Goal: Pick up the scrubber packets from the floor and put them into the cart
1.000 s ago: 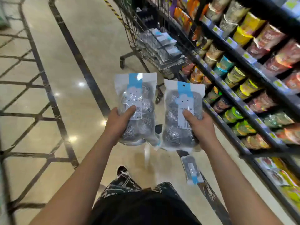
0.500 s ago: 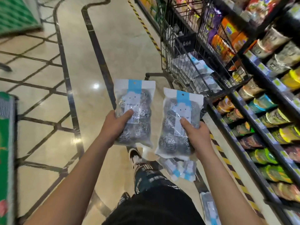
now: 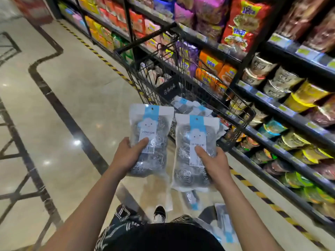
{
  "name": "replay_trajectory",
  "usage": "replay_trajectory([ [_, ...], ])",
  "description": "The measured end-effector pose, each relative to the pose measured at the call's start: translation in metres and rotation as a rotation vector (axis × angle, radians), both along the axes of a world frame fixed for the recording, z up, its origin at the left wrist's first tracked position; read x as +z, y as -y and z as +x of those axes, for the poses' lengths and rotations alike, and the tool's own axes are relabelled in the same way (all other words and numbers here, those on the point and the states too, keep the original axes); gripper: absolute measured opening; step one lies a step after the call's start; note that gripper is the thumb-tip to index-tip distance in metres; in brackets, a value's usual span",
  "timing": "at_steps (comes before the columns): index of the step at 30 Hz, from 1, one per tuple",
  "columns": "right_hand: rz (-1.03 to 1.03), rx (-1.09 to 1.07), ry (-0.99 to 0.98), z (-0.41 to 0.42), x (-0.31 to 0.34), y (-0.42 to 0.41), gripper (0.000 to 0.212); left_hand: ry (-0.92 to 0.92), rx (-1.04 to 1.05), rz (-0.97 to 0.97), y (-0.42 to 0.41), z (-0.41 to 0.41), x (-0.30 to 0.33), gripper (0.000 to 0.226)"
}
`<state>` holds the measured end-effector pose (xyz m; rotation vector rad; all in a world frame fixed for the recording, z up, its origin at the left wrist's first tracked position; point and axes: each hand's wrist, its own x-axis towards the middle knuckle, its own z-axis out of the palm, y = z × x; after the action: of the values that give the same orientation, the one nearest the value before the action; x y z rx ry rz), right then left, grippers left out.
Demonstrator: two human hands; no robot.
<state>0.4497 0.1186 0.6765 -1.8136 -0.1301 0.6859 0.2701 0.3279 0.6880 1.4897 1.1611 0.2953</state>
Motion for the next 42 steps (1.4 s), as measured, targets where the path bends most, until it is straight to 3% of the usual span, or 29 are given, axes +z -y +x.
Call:
replay_trajectory([
  [2, 0.005, -0.062, 0.005, 0.019, -0.001, -0.011, 0.037, 0.004, -0.064, 0.012, -0.027, 0.035, -0.002, 0.030],
  [8, -0.014, -0.314, -0.018, 0.065, -0.017, -0.053, 0.053, -0.019, -0.234, -0.031, -0.102, 0.141, -0.023, 0.044],
  [10, -0.010, -0.399, -0.041, 0.077, -0.024, -0.072, 0.068, -0.030, -0.290, -0.039, -0.126, 0.176, -0.030, 0.039],
  [12, -0.005, -0.493, -0.072, 0.092, -0.031, -0.093, 0.079, -0.053, -0.366, -0.038, -0.153, 0.212, -0.038, 0.048],
  [17, -0.062, -0.661, -0.080, 0.130, -0.044, -0.148, 0.023, -0.109, -0.548, -0.079, -0.217, 0.291, -0.062, 0.073],
  [21, -0.056, -0.763, -0.081, 0.169, -0.060, -0.185, 0.015, -0.107, -0.669, -0.120, -0.253, 0.356, -0.075, 0.059],
  [25, -0.033, -0.942, -0.174, 0.204, -0.091, -0.202, 0.026, -0.162, -0.725, -0.052, -0.275, 0.412, -0.102, 0.043],
  [27, -0.042, -0.996, -0.200, 0.223, -0.105, -0.200, 0.026, -0.220, -0.718, -0.023, -0.282, 0.438, -0.125, 0.057],
  [30, -0.239, -0.964, -0.167, 0.256, -0.135, -0.187, 0.030, -0.349, -0.784, 0.023, -0.288, 0.470, -0.165, 0.072],
  [34, -0.565, -0.745, -0.173, 0.293, -0.188, -0.170, 0.064, -0.492, -0.817, 0.071, -0.288, 0.489, -0.226, 0.072],
  [37, -0.608, -0.685, -0.203, 0.311, -0.224, -0.164, 0.068, -0.590, -0.812, 0.090, -0.286, 0.495, -0.262, 0.080],
  [40, -0.578, -0.681, -0.213, 0.320, -0.251, -0.165, 0.079, -0.616, -0.761, -0.038, -0.291, 0.493, -0.291, 0.076],
  [42, -0.617, -0.621, -0.164, 0.317, -0.257, -0.166, 0.086, -0.662, -0.747, -0.079, -0.293, 0.489, -0.298, 0.087],
])
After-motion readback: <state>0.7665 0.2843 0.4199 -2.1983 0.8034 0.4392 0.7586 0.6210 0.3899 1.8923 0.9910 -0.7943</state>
